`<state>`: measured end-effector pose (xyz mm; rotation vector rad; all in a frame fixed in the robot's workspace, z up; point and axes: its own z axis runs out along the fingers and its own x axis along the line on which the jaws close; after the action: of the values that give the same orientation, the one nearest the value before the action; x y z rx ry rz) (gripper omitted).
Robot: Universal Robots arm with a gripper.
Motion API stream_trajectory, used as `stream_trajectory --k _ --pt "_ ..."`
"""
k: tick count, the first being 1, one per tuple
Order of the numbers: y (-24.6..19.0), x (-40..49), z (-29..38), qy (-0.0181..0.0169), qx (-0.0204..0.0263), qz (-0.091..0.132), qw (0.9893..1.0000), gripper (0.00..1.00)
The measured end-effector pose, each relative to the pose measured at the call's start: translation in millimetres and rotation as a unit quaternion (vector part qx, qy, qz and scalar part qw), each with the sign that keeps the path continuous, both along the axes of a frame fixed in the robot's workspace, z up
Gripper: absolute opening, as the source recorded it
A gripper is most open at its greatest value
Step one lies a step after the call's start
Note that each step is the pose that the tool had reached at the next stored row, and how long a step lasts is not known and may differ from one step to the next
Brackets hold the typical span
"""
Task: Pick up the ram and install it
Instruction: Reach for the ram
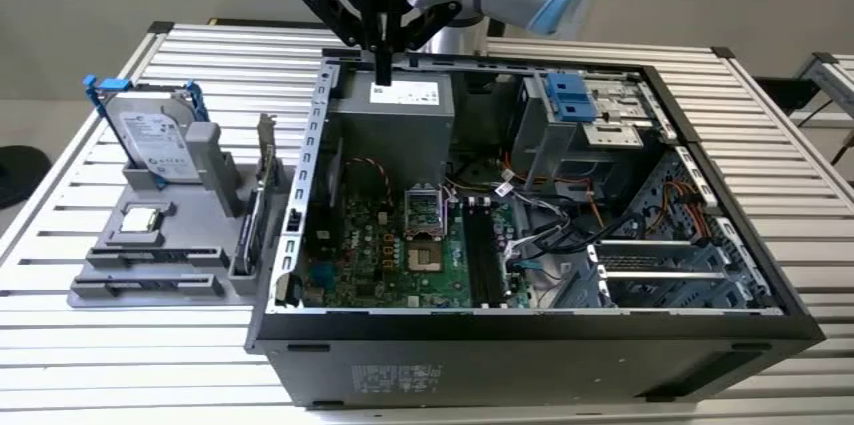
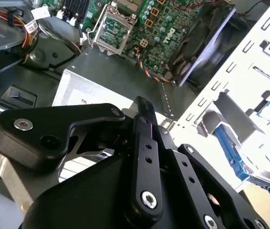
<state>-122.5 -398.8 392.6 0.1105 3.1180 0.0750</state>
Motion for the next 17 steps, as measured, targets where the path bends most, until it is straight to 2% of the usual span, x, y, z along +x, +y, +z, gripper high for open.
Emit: stream_trajectory --k 8,17 --pt "0.0 -10.0 0.0 0.0 0.0 0.0 1.0 0.0" --pt "0.0 -17.0 0.0 0.0 0.0 0.0 1.0 0.0"
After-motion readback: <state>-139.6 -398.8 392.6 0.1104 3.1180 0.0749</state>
